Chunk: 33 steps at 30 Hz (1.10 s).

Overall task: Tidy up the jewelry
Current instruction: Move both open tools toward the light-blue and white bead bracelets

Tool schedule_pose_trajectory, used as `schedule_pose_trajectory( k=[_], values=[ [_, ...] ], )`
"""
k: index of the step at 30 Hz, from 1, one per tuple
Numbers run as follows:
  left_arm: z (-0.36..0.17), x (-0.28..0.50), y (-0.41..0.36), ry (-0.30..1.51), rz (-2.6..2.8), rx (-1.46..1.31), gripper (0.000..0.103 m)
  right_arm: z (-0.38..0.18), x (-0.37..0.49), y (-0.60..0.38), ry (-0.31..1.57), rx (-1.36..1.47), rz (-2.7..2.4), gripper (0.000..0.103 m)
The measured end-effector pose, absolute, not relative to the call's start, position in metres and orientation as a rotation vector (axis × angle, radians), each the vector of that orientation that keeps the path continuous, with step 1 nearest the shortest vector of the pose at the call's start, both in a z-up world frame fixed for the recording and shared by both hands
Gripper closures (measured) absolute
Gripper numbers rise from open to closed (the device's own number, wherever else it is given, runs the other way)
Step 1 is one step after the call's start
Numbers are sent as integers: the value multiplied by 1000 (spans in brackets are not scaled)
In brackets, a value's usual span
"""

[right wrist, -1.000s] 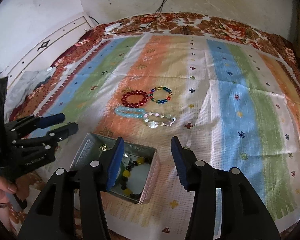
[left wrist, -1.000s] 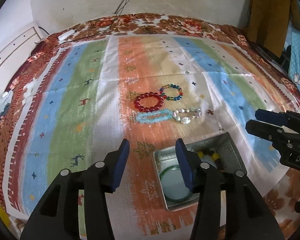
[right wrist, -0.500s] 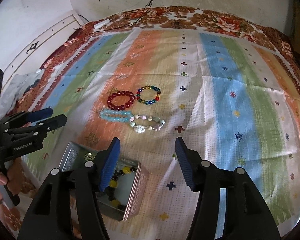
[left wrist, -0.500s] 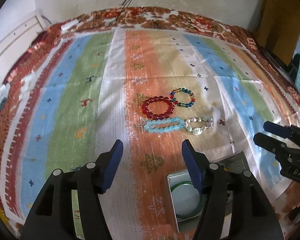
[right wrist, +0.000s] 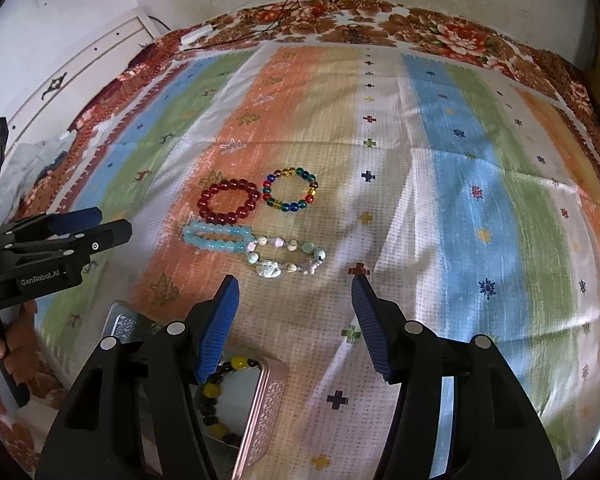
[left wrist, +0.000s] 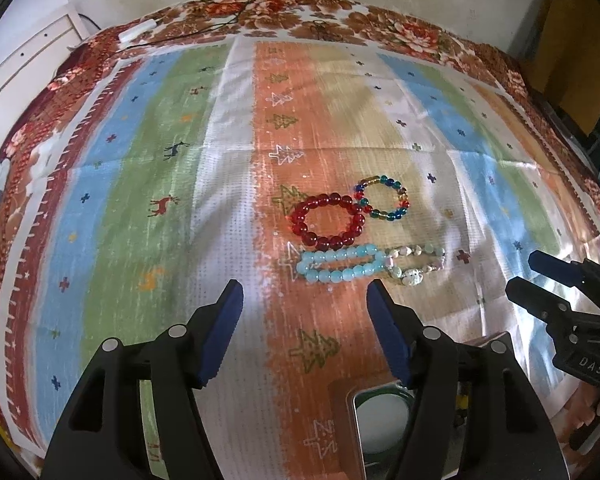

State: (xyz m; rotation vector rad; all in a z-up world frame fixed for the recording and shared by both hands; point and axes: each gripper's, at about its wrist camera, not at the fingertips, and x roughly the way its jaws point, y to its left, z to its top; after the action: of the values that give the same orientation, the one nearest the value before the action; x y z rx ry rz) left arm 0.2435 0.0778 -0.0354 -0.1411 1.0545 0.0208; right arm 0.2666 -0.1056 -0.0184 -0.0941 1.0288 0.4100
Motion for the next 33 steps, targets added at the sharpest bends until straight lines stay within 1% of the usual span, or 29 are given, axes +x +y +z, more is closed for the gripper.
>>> schedule_pose_trajectory(
  k=[3,9,33],
  values=[
    [-44,251,80,1094,-11,-201,39,-22,274,-106,1039,-96,399,45],
    [-58,260,76,1139,-18,-170,39,-29,287,-109,1075,-53,403,45],
    [-89,301,90,1221,13,-182,39,-66,325,-97,1169,-71,378,45]
  ],
)
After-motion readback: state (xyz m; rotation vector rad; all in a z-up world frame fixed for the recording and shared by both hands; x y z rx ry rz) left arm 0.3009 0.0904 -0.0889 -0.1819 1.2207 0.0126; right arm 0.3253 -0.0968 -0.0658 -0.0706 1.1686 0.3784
